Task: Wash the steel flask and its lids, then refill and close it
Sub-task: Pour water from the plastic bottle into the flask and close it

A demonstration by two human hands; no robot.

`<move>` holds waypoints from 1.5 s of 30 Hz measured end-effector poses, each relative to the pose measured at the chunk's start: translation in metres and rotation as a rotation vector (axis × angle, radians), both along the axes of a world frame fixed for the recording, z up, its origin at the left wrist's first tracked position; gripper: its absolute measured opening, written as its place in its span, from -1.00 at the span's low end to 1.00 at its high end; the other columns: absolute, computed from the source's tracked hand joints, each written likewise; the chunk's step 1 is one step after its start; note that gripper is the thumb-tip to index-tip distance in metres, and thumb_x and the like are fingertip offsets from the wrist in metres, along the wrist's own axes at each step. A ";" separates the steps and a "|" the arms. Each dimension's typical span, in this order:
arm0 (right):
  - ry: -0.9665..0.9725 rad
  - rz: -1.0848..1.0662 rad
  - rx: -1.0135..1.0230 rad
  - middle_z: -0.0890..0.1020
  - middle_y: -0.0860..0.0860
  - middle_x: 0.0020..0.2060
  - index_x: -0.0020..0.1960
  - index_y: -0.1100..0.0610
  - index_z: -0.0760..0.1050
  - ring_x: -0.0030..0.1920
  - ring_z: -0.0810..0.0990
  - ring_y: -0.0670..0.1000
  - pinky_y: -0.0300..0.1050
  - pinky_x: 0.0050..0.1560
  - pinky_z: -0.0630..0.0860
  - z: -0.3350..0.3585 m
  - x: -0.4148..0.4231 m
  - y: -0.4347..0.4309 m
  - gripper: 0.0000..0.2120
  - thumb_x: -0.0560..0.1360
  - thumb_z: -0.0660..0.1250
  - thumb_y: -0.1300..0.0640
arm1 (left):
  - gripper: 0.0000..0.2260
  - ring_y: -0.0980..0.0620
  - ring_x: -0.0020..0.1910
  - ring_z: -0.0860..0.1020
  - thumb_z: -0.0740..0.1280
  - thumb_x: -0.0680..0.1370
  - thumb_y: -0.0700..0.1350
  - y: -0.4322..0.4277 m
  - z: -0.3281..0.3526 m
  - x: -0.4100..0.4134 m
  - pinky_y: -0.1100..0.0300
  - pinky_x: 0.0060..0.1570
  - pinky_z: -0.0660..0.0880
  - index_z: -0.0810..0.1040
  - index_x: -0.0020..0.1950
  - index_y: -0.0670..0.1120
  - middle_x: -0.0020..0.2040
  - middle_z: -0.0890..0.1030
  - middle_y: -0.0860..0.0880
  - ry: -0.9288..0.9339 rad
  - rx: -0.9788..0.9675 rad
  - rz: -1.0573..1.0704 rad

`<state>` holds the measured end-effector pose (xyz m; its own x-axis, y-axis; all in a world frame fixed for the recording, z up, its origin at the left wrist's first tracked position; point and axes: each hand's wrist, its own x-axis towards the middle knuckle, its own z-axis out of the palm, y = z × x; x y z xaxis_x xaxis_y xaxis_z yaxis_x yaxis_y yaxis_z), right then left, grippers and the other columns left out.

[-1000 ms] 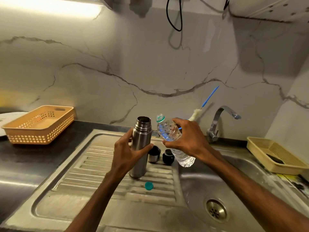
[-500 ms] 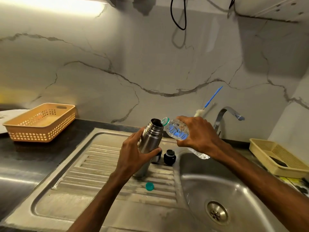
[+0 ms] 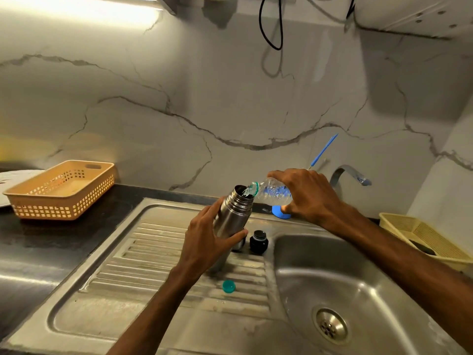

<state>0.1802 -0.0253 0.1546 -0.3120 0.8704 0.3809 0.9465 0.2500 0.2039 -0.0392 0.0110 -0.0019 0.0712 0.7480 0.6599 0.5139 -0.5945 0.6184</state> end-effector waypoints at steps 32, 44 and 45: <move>-0.061 -0.009 -0.001 0.59 0.03 0.21 0.53 -0.04 0.27 0.18 0.57 0.07 -0.02 0.23 0.50 0.014 0.007 0.004 -0.28 0.46 0.51 0.02 | -0.08 0.07 0.19 0.56 0.40 0.31 0.45 -0.001 0.000 0.001 -0.02 0.15 0.62 0.34 0.55 0.00 0.34 0.57 -0.01 0.001 -0.019 -0.012; -0.078 -0.022 -0.017 0.58 0.05 0.23 0.54 -0.03 0.26 0.21 0.57 0.08 0.02 0.27 0.50 0.015 0.006 0.003 -0.27 0.46 0.51 0.05 | -0.06 0.05 0.21 0.56 0.40 0.31 0.46 0.002 -0.002 0.001 -0.03 0.17 0.62 0.33 0.56 0.01 0.35 0.56 -0.02 0.006 -0.027 -0.020; -0.080 -0.023 -0.015 0.59 0.04 0.23 0.54 -0.03 0.26 0.21 0.57 0.08 0.02 0.28 0.50 0.015 0.007 0.003 -0.27 0.46 0.51 0.05 | -0.06 0.05 0.21 0.56 0.40 0.31 0.46 0.001 -0.002 0.001 -0.03 0.17 0.62 0.33 0.56 0.00 0.35 0.56 -0.02 0.009 -0.028 -0.019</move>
<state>0.1867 -0.0224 0.1694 -0.3207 0.8833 0.3420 0.9328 0.2319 0.2759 -0.0382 0.0124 -0.0044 0.0910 0.7644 0.6383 0.5081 -0.5869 0.6304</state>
